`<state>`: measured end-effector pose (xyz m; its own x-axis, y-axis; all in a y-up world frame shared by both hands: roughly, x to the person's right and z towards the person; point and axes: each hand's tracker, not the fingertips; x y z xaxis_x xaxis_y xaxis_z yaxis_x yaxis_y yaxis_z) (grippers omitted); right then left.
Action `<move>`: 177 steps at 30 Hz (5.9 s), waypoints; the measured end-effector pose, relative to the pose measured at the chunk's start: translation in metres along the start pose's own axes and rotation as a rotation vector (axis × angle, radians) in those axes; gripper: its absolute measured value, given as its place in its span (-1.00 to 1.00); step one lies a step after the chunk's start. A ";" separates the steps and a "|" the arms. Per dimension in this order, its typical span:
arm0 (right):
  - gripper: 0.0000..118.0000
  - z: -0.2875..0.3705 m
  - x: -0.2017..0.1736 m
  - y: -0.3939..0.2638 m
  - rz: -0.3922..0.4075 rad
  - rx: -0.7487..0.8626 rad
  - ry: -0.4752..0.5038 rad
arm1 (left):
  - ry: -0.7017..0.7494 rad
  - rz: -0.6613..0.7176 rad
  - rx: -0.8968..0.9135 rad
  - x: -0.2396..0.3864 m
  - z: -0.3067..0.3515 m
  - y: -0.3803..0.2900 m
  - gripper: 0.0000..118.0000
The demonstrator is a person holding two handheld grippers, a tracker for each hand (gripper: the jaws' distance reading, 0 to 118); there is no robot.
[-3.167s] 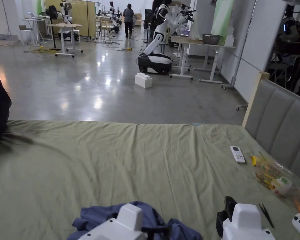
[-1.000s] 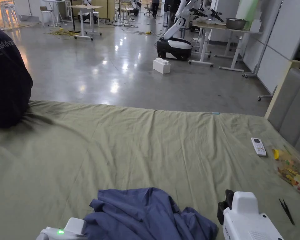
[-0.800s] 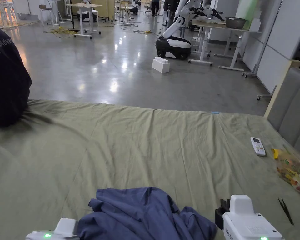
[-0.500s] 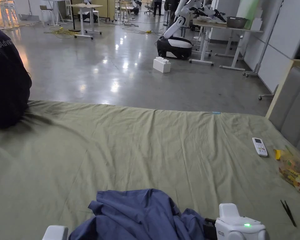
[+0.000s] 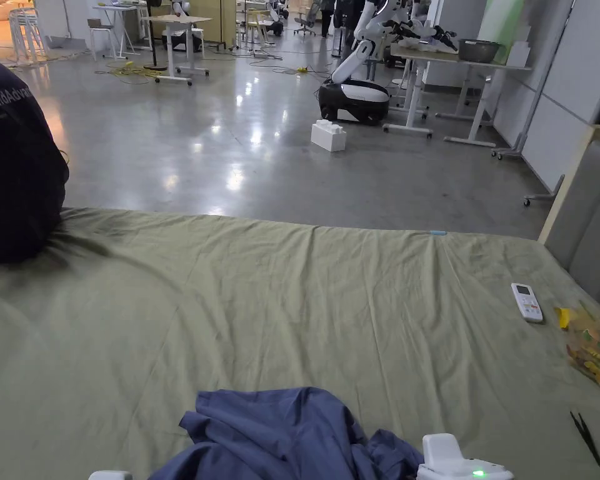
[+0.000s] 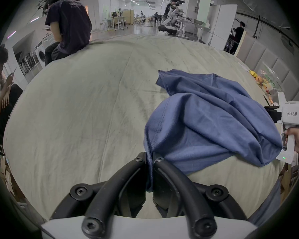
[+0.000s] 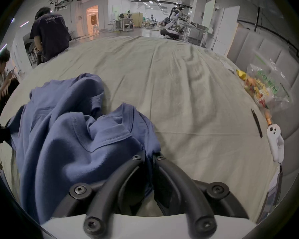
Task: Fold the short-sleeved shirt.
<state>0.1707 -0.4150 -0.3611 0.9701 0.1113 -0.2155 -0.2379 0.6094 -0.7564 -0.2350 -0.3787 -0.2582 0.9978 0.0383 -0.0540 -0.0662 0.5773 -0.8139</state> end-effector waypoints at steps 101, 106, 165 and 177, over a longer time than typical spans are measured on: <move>-0.77 0.142 -0.014 -0.118 -0.043 0.114 -0.229 | 0.137 0.049 0.023 -0.097 0.038 -0.102 -0.84; 0.50 0.149 -0.023 -0.103 -0.026 0.192 -0.237 | 0.120 0.089 0.135 -0.091 0.036 -0.085 0.24; -0.99 0.062 -0.016 -0.004 -0.060 0.432 -0.283 | 0.076 -0.019 0.010 -0.024 -0.185 0.231 0.57; -0.99 0.051 -0.002 -0.011 -0.078 0.370 -0.307 | 0.024 -0.046 0.104 -0.025 -0.184 0.226 -0.80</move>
<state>0.1741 -0.3815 -0.3210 0.9668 0.2464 0.0676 -0.1848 0.8570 -0.4811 -0.2749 -0.3992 -0.5465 0.9994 -0.0093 -0.0331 -0.0188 0.6593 -0.7517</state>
